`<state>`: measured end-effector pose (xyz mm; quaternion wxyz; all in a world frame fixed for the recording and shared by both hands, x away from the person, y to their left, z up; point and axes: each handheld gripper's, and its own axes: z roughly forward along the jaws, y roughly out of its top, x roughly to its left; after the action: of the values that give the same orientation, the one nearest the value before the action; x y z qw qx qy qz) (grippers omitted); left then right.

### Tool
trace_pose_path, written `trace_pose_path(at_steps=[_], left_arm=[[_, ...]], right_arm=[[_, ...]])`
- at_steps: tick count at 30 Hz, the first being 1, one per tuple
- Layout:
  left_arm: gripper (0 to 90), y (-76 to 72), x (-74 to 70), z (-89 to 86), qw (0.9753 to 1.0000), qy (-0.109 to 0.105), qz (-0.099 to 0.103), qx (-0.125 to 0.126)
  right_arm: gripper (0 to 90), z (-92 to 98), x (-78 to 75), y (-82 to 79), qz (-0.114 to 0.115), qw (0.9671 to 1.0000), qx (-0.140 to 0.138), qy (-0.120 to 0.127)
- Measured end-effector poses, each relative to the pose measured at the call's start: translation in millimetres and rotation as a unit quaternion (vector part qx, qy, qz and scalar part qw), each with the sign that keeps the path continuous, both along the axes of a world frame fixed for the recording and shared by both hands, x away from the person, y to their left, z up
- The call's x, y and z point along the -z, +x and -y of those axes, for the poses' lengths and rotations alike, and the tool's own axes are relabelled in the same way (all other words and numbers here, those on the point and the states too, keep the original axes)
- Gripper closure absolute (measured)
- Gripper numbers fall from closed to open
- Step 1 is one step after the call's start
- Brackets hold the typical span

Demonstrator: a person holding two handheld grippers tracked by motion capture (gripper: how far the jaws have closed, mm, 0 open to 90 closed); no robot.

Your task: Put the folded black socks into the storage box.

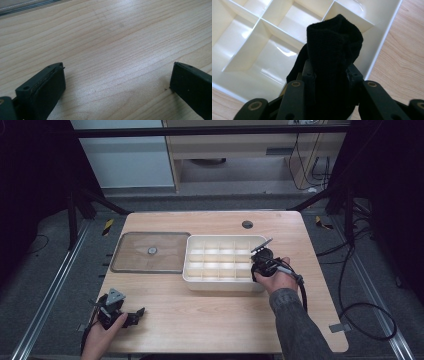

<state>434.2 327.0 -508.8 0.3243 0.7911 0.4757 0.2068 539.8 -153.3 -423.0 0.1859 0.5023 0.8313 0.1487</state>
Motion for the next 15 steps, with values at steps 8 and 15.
trace_pose_path(at_steps=[8, 15], left_arm=[[0.0, 0.2, -0.2, 0.8, 1.0, 0.003, 0.001, 0.003], [0.0, 0.0, 0.0, 2.4, 1.0, 0.002, 0.001, 0.004]], right_arm=[[68.1, -0.5, 4.7, -3.4, -0.001, 1.0, 0.001, 0.001], [67.3, 0.4, 5.3, -2.8, -0.004, 1.0, 0.002, 0.005]])
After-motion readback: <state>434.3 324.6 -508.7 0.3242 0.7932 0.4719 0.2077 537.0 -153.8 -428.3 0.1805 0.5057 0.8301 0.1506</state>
